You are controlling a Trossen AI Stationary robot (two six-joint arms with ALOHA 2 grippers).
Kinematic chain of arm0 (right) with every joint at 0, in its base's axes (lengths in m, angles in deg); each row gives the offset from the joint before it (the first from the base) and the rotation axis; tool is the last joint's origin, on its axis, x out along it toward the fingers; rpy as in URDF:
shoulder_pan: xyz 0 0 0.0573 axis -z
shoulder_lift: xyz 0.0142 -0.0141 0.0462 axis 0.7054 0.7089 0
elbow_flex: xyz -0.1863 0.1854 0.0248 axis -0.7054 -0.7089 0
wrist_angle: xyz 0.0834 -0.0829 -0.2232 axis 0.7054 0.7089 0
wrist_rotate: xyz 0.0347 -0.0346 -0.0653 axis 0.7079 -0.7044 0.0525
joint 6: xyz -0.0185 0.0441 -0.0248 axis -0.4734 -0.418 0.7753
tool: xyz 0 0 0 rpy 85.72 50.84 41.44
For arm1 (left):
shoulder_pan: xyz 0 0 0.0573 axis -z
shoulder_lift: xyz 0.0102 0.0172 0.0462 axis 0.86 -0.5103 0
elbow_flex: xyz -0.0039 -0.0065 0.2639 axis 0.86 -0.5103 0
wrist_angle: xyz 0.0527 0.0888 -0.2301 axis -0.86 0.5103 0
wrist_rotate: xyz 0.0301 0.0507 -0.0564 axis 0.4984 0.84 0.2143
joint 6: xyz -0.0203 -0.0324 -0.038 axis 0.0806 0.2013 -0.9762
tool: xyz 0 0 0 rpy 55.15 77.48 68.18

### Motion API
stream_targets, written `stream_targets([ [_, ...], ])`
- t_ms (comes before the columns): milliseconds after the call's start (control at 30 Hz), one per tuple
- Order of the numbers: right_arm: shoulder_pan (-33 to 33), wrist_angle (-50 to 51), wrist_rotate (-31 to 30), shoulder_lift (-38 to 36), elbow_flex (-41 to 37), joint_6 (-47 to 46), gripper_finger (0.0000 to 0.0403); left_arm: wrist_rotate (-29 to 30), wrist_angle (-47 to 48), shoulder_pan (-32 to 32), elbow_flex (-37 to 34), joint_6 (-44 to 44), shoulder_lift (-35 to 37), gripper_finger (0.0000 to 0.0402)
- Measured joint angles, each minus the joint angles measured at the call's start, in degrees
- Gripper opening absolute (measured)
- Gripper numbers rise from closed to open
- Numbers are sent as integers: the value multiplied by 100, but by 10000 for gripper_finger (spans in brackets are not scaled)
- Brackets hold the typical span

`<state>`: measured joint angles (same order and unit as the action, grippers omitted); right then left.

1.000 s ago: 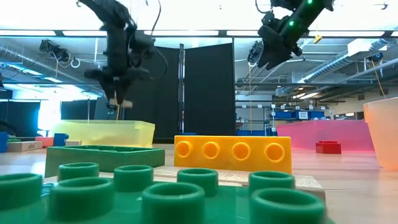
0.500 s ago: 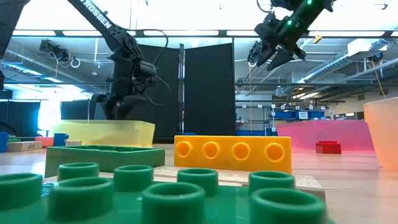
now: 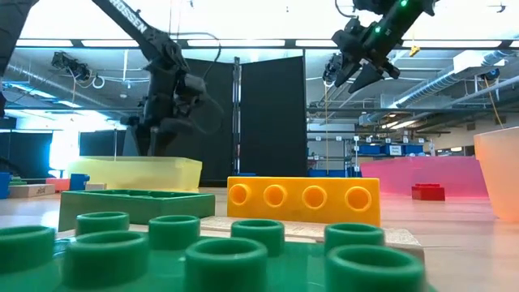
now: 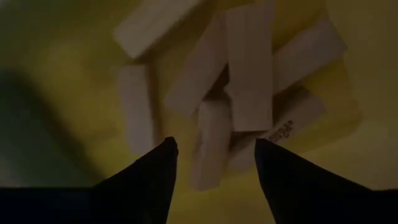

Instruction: Sort blocks by size

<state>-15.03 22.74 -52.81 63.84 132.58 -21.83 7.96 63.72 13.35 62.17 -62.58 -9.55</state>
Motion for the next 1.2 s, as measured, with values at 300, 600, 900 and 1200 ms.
stream_targets([
  [300, 0, 933, 781, 0, 0, 824, 226, 226, 89, 1069, 149, -1221, 1223, 222],
  [600, 0, 1918, 783, 0, 0, 1483, 225, 225, -560, 3150, 145, -2863, 1552, 223],
  [900, -84, 1944, 783, -41, 0, 1615, 214, 347, -1804, 5104, 143, -2364, 1454, 223],
  [1200, -432, 2552, 785, -432, 0, 1231, 199, 187, -2637, 6185, 148, -188, 1143, 223],
])
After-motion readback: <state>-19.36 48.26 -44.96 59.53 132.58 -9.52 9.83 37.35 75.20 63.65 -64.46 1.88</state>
